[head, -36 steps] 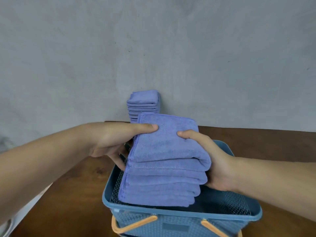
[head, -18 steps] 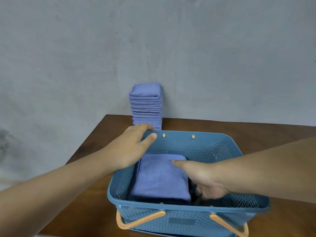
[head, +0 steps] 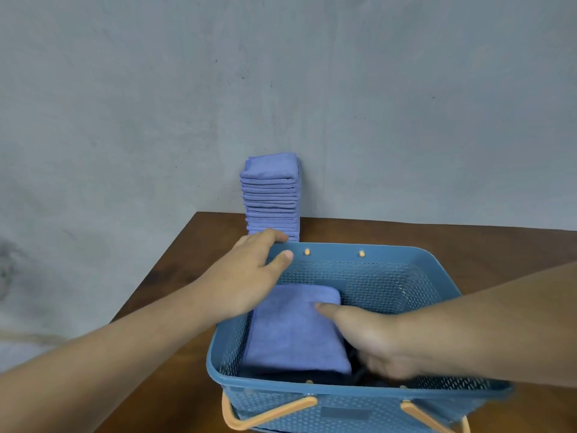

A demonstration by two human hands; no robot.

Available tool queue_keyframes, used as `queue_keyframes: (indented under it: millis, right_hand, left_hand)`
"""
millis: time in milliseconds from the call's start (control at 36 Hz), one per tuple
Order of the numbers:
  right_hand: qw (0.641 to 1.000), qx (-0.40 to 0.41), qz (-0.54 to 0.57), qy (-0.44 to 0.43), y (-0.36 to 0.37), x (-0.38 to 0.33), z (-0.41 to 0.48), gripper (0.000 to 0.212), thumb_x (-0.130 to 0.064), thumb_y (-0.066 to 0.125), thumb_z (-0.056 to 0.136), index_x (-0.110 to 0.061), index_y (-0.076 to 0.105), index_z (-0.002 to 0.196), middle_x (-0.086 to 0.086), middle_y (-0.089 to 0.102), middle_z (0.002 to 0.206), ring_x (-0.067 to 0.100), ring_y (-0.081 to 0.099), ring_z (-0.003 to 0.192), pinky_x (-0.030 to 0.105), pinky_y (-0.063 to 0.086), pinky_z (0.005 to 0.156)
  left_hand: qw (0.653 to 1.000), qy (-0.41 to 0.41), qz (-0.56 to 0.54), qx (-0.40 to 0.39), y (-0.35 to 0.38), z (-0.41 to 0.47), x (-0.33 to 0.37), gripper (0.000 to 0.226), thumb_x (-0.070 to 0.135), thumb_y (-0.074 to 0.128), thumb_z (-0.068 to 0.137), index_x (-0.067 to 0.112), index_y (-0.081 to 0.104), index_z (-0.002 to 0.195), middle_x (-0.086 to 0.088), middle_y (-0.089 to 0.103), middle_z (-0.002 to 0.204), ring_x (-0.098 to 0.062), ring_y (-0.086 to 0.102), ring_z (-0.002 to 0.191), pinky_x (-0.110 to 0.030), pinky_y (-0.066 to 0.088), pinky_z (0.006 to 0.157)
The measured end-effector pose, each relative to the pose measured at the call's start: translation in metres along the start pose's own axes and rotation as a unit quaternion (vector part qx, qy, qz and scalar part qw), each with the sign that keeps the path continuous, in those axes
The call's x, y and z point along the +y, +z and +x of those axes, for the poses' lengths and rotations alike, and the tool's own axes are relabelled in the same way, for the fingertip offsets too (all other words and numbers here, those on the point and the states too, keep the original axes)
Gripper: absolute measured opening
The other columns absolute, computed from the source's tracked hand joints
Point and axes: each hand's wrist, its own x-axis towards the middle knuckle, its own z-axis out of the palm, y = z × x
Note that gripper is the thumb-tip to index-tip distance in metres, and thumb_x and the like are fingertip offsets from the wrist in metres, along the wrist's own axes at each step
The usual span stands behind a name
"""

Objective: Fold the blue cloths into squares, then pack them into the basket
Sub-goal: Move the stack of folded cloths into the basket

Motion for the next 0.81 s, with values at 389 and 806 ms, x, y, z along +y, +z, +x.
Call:
queue_keyframes:
  millis: [389, 806]
  right_hand:
    - [0.991, -0.102, -0.050, -0.074, -0.085, -0.080, -0.073, 0.082, -0.066, 0.045, 0.103, -0.013, 0.029, 0.164, 0.016, 0.068, 0.133, 0.038, 0.069, 0.120, 0.065, 0.055, 0.100]
    - [0.971, 0.005, 0.035, -0.235, -0.129, -0.206, 0.009, 0.059, -0.053, 0.052, 0.107, -0.007, 0.052, 0.144, 0.016, 0.066, 0.130, 0.035, 0.068, 0.116, 0.056, 0.059, 0.097]
  left_hand:
    - [0.999, 0.003, 0.038, 0.016, -0.031, 0.030, 0.008, 0.044, 0.060, 0.045, 0.106, 0.041, 0.049, 0.144, 0.020, 0.055, 0.144, -0.005, 0.056, 0.126, -0.037, 0.045, 0.109]
    - [0.993, -0.009, 0.095, 0.065, -0.077, 0.154, 0.003, 0.041, 0.033, 0.043, 0.112, 0.028, 0.051, 0.152, 0.002, 0.050, 0.158, -0.020, 0.054, 0.137, -0.026, 0.037, 0.098]
